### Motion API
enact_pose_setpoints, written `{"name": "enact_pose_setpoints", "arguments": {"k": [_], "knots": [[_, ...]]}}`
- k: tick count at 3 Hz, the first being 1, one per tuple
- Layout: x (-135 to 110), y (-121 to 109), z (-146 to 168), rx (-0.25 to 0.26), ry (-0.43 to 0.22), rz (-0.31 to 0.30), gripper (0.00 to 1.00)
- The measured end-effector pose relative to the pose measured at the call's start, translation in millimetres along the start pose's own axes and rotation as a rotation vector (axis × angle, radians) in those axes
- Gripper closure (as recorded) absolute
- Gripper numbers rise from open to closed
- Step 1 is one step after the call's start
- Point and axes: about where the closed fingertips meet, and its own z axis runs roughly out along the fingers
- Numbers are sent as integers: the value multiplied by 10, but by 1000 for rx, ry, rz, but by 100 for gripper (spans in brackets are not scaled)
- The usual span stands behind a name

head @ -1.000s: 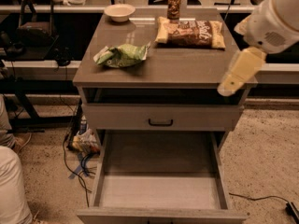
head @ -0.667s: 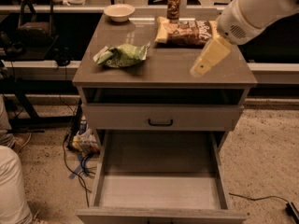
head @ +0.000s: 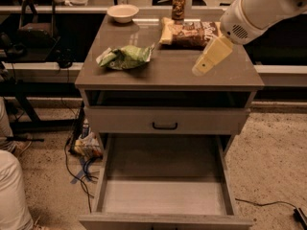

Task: Place green jalapeno chip bag into middle drawer

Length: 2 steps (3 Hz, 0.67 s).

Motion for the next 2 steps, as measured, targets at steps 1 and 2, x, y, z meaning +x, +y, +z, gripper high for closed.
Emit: {"name": "enact_pose_setpoints", "arguments": {"k": [1,2], "knots": [[-62,32,18,4,11,-23,0],[-338,21,210,0,12,-70,0]]}}
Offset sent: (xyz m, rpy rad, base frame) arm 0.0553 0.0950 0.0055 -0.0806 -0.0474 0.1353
